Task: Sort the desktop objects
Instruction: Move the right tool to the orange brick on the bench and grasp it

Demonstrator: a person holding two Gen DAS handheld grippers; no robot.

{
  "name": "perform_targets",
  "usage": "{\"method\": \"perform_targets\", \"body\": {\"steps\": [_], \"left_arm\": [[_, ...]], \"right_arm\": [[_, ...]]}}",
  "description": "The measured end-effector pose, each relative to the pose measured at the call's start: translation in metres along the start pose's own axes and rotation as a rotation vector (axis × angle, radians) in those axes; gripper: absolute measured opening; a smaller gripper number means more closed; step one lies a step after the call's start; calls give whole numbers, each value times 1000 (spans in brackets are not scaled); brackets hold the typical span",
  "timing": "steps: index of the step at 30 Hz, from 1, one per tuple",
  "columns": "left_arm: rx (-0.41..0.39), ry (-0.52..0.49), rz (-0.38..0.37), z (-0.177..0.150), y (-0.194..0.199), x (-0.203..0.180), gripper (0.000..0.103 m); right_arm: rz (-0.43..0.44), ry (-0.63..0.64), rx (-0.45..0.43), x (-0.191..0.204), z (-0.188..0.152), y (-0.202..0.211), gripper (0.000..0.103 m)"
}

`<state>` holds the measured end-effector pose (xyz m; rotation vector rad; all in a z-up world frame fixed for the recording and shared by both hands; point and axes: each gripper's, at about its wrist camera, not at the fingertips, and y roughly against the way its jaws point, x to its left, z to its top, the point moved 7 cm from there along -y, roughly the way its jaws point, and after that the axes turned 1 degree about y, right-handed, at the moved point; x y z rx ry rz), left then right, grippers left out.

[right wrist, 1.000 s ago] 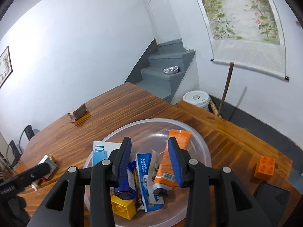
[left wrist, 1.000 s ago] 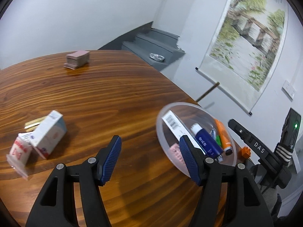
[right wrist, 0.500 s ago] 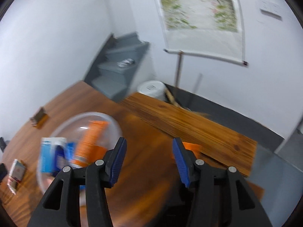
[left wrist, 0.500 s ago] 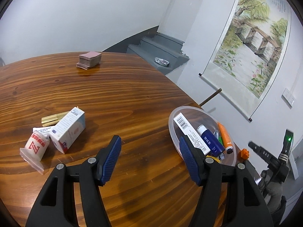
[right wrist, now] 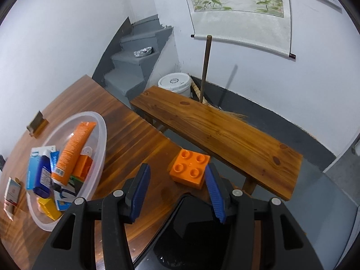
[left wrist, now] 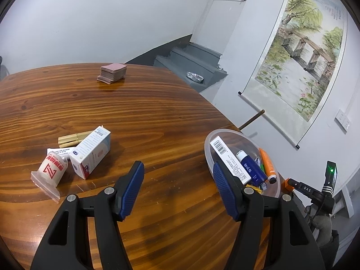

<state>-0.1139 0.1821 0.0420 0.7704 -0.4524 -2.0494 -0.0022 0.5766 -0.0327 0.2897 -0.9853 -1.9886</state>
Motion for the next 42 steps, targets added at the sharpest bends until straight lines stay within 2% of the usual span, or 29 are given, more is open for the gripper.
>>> {"method": "perform_targets", "body": {"steps": [2,5,8,10,22,25,27,28,29,34,37,39,42], "left_arm": [[-1,9,6,0,-1,4,67],[-1,18,10,0,-1,8,67],[1,24,13,-1,-2,11,67],[4,27,14,-2,-3,12,67],[-5,35,13,0,1,14,67],[-9,36,17,1,1,15,67],[-12,38,19,1,2,15,67],[-14,38,21,0,3,16,67],[-14,39,22,0,2,16,67],[-11,42,26,0,2,17,67],[-14,41,25,0,2,17,67],[-13,44,29,0,1,19,67],[-10,52,32,-1,-1,22,67]], "right_arm": [[4,15,23,2,-1,-4,54],[8,34,48,5,-4,-7,34],[16,43,50,7,-6,-6,22],[14,55,47,9,-6,-5,19],[30,129,49,16,2,1,21],[33,150,44,18,8,-1,34],[39,165,50,20,11,-5,60],[38,170,47,21,12,-6,69],[37,177,40,21,13,-6,73],[9,247,50,25,15,-15,71],[12,266,103,27,12,-28,59],[9,286,127,28,8,-32,45],[20,285,124,30,7,-29,44]]}}
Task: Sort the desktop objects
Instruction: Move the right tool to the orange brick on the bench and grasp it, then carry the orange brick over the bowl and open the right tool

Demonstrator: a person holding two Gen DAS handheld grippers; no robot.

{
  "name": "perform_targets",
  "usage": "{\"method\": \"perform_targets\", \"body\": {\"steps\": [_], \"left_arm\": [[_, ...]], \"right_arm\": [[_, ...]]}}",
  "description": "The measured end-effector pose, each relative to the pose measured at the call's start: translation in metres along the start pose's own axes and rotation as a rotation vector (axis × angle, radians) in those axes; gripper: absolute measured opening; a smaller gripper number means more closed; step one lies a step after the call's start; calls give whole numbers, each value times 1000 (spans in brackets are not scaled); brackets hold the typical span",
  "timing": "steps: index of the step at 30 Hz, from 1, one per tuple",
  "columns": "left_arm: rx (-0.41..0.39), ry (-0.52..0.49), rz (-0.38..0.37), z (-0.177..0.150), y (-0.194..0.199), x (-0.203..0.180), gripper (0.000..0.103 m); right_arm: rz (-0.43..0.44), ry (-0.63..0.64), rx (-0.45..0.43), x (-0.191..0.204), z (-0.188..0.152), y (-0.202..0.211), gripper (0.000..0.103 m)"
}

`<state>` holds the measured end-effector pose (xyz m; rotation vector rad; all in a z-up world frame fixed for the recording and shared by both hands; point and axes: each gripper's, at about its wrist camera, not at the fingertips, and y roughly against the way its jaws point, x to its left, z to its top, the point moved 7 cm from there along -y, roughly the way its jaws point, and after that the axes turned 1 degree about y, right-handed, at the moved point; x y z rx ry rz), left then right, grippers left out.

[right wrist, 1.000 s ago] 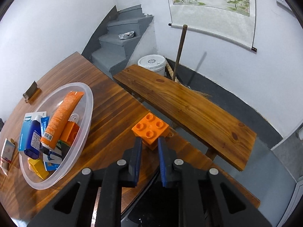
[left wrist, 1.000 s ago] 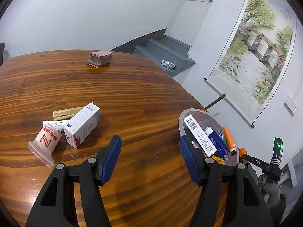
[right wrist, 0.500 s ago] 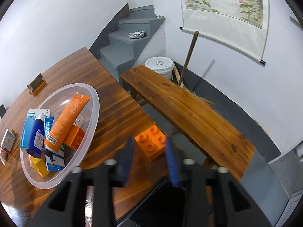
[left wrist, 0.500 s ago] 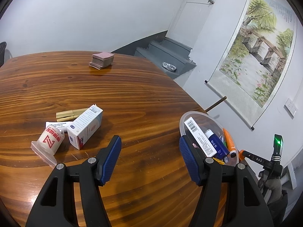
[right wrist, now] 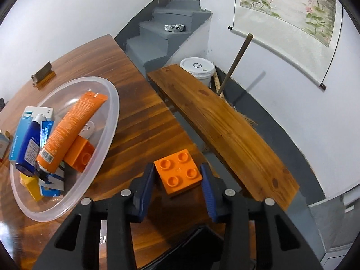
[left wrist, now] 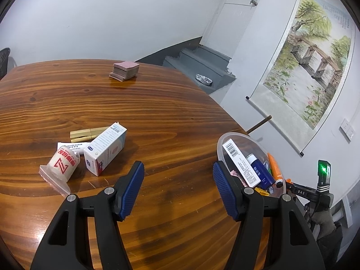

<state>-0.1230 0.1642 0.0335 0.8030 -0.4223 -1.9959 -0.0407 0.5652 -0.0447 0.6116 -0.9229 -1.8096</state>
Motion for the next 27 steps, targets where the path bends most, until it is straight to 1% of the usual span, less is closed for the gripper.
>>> {"method": "perform_targets", "body": {"steps": [3,6,9,12,16,19,22,25,27], "left_arm": [[-2,1,4,0,1,2,67],[-2,4,12,0,1,4,67],[1,8,20,-1,0,8,67],[1,13,30,-1,0,12,67],[-7,31,55,-1,4,25,67],[-12,54,87,-1,7,43,67],[-16,85,119,0,9,61,67],[-27,101,158,1,13,75,67],[-39,97,187,2,16,84,67]], "right_arm": [[2,-30,-32,-2,1,8,44],[10,-65,-102,2,7,28,44],[50,-56,-182,19,20,51,44],[105,-10,-224,51,32,62,44],[160,9,-244,84,44,62,44],[199,3,-246,102,52,58,45],[208,10,-258,114,61,52,46],[231,7,-262,122,65,50,53],[248,5,-268,128,65,52,61]]}}
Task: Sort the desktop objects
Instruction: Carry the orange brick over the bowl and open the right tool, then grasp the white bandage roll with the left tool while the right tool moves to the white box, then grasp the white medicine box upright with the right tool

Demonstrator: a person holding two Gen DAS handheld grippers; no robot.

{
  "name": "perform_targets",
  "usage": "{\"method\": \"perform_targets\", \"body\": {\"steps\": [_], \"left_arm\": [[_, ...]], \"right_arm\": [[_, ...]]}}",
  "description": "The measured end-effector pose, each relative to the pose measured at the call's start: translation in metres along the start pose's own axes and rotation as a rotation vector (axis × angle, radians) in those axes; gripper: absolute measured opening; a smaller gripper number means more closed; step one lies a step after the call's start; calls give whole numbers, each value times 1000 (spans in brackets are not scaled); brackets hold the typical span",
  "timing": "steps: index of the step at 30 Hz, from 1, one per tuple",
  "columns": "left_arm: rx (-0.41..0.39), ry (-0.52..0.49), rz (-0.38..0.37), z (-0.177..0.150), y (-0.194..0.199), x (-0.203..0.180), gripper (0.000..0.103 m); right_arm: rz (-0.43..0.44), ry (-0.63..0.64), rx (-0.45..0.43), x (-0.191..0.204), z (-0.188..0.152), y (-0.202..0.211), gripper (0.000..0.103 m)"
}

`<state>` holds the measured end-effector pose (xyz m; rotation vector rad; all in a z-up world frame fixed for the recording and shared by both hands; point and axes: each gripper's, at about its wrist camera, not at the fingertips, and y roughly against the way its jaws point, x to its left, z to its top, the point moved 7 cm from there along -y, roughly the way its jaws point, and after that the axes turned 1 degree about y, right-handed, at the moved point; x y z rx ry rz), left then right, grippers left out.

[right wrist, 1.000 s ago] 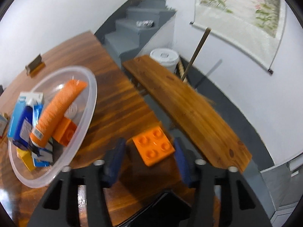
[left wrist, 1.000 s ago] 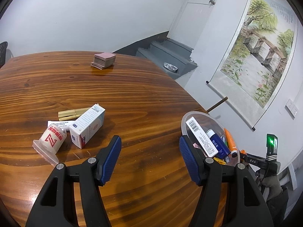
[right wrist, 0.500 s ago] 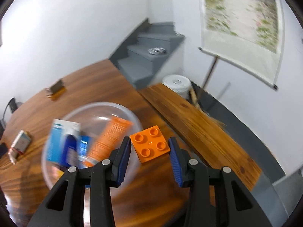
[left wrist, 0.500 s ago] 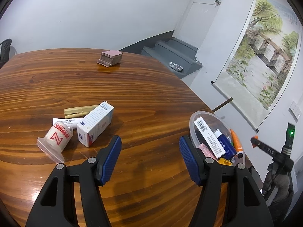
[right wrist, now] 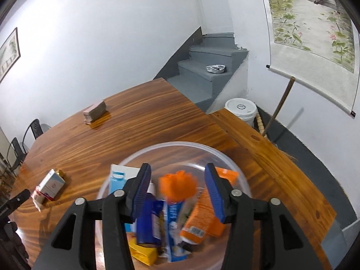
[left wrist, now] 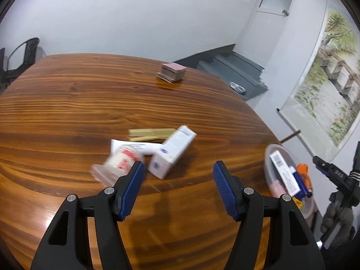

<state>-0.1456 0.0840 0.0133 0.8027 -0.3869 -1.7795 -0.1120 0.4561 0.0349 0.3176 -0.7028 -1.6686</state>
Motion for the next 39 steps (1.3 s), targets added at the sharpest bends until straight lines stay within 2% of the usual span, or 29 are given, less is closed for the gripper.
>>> {"method": "perform_targets", "body": {"steps": [2,5,11,18,24,25,26,27,29,39], "left_arm": [[-9,-7,31,2,1,9,67],[-12,2,67,3,-1,24,67],[19,7,127,1,-19,45,67],[63,-33,127,0,-36,48,67],[120,-29,109,-8,-48,52,67],[126,-33,109,-9,-49,51,65],[128,-36,111,-10,-50,51,56],[132,-39,112,-11,-51,51,52],[132,-40,101,-11,-49,49,48],[56,-31,104,2,-20,49,48]], "right_arm": [[8,3,-7,8,-1,1,64],[40,9,-9,24,-1,0,65],[127,73,-14,74,-1,2,68],[229,148,17,134,-10,-7,70],[278,221,54,178,-21,-14,70],[285,225,61,184,-22,-15,71],[293,228,70,189,-24,-17,71],[300,230,80,196,-26,-20,71],[307,233,101,206,-29,-27,71],[343,221,182,247,-44,-58,71]]}}
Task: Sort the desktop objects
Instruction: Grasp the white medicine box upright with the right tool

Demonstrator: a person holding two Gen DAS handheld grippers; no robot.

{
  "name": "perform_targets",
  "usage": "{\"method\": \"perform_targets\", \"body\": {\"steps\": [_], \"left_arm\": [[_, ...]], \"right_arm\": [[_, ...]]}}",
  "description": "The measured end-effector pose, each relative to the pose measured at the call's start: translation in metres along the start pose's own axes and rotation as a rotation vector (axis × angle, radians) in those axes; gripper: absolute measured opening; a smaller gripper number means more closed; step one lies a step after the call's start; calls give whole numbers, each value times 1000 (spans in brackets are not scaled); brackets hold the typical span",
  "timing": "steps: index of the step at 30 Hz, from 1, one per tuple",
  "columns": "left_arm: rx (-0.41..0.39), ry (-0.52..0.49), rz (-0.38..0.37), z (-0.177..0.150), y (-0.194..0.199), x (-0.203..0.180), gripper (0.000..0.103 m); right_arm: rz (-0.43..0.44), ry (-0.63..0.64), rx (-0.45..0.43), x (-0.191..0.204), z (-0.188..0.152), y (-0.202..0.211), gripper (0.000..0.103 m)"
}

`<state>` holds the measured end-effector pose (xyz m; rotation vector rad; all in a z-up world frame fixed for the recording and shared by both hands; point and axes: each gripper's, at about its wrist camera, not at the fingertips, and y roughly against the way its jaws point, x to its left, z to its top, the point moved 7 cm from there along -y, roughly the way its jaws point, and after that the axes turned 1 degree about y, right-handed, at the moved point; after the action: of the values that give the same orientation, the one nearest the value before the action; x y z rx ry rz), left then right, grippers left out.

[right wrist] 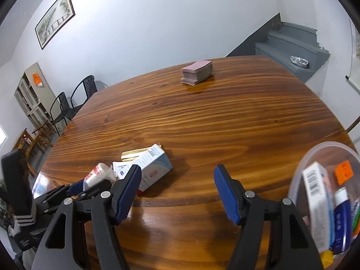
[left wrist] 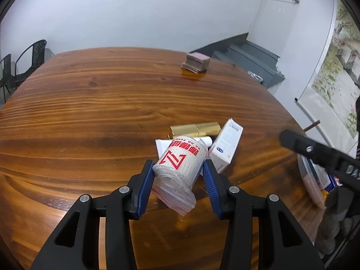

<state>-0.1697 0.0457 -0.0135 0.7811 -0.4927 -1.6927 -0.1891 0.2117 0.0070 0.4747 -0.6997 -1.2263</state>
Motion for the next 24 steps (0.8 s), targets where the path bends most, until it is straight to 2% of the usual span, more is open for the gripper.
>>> {"method": "perform_targets", "body": {"steps": [11,16,24], "left_arm": [[-37,57,44,7,11,23,48],[-45,89,77,10,14,39,48],[-36,84,73,7,12,38,48]], "right_arm": [[72,10,81,42,1,-45,71],[37,12,112,50,5,-67,71],[-20,43,145,31,-7,-70,71]]}}
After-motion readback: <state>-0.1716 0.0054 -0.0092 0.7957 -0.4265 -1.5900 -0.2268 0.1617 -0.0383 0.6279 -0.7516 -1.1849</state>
